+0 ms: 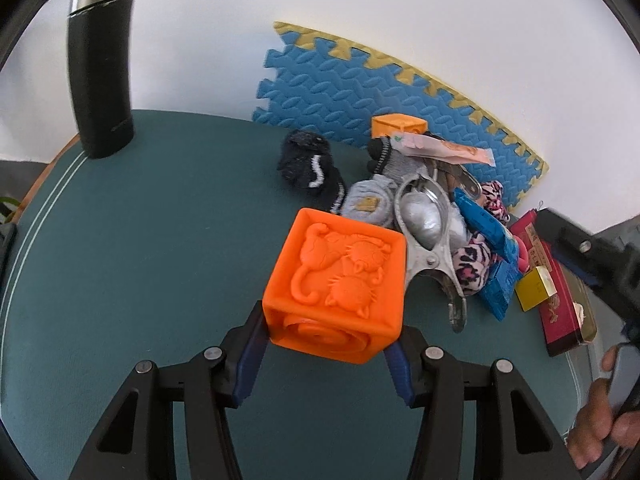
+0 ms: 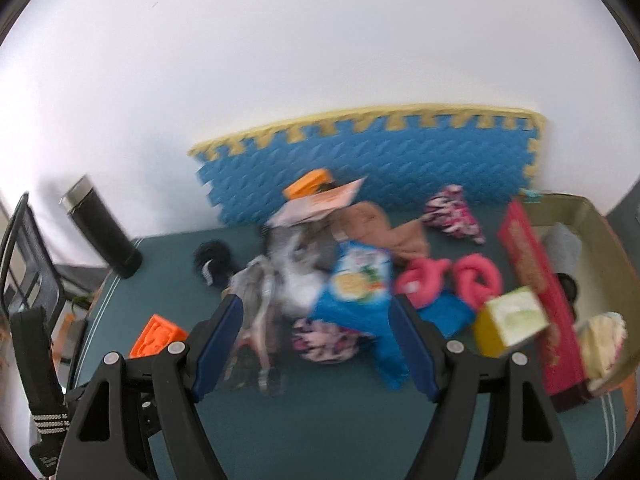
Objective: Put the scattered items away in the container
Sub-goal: 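Grasp the silver metal clamp with the right tool while the left tool holds the cube, then carry the clamp and cube over the red tin and release both inside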
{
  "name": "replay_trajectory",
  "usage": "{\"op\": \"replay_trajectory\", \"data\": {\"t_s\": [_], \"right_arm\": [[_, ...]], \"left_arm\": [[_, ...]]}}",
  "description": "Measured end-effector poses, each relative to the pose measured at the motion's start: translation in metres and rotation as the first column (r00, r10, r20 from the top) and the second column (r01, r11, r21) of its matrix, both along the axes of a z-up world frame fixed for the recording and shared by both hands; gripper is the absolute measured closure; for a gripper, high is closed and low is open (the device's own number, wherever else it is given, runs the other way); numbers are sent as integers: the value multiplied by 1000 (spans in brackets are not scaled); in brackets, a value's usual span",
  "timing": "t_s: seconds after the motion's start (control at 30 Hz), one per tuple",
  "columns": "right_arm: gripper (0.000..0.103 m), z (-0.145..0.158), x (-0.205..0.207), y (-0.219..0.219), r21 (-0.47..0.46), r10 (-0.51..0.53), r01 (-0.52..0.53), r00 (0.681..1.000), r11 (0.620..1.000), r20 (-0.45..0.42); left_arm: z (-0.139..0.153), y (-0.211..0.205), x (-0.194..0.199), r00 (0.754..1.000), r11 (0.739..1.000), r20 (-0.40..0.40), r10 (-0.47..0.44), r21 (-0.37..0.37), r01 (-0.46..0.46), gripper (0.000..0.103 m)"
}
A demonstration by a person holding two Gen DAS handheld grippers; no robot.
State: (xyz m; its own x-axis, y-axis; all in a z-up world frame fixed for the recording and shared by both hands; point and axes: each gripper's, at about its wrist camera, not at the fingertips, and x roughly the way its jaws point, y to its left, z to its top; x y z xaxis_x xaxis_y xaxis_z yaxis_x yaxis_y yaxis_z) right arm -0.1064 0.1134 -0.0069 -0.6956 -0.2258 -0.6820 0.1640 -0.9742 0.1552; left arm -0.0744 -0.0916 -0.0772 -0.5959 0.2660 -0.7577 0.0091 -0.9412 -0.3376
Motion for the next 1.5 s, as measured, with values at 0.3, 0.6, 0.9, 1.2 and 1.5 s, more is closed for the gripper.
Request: {"op": "replay_trajectory", "data": {"t_s": [0.3,0.6,0.9,1.2,1.5], "right_arm": [[25,-49,-21,-59,91,89,-97,992,991,87],[57,-82,-54,-72,240,56,-88,989,967,139],[60,-56,-35,-59,154,100,-114,990,982,98],[60,14,0,21,23,-84,85,995,996,-52],[60,36,21,167,9,-415,417,906,909,-85]], "left_arm": [[4,-39,17,997,997,-12,73,6,-73,48],[-1,-52,21,995,995,2,102,13,-102,48],[1,-39,22,996,996,2,85,-6,-85,48],[13,-12,21,999,999,-6,38,-37,-39,48],[24,38,21,999,995,-8,-53,-85,52,48]]}}
